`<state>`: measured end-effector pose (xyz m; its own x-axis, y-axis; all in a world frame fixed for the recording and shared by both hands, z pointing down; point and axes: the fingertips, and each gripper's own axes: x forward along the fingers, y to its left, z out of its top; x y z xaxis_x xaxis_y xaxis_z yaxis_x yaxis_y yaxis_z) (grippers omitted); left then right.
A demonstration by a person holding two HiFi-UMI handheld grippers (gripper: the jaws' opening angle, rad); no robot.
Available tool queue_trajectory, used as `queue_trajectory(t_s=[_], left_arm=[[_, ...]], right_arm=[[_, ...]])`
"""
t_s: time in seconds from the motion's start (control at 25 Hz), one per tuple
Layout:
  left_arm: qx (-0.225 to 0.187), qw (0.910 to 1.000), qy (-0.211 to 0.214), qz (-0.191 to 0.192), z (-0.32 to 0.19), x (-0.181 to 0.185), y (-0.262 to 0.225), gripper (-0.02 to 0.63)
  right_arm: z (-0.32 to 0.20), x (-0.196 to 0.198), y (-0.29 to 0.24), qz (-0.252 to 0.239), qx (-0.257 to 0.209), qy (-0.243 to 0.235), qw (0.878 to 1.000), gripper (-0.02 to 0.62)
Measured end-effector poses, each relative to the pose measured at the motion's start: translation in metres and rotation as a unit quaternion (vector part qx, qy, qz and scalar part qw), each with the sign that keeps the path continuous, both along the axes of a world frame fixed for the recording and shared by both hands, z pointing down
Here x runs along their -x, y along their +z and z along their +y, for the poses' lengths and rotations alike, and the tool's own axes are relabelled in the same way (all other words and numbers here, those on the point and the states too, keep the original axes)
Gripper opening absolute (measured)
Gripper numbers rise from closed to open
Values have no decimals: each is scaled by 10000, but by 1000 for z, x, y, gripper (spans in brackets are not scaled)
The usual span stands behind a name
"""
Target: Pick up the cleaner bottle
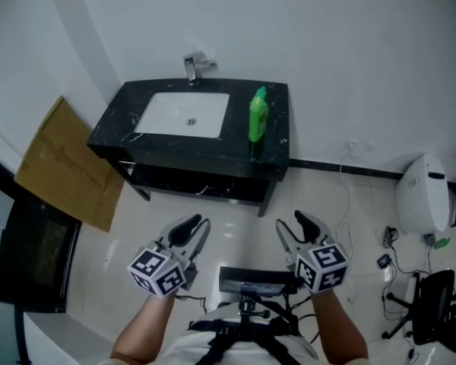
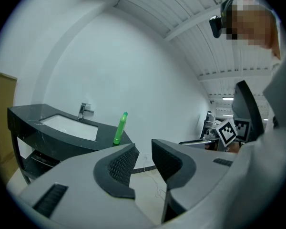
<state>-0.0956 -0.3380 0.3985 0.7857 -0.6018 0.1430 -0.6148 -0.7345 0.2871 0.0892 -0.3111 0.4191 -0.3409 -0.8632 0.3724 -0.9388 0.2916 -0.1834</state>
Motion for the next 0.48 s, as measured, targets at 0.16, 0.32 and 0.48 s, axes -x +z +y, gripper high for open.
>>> queue_trajectory(t_s=[0.16,0.32,0.48], left_arm=[[6,10000,2,-45,-11,-22,0,97],[0,9999,-18,-102,-16,-40,-1,97],[-2,9999,-55,-156,-21,-52,-1,97]], right_arm=[[-12,-22,-1,-48,-29,9,10000,210],[-19,-40,-1,-122,-57,-3,9999,210],[-27,-50,3,-188,-55,-65,9998,210]])
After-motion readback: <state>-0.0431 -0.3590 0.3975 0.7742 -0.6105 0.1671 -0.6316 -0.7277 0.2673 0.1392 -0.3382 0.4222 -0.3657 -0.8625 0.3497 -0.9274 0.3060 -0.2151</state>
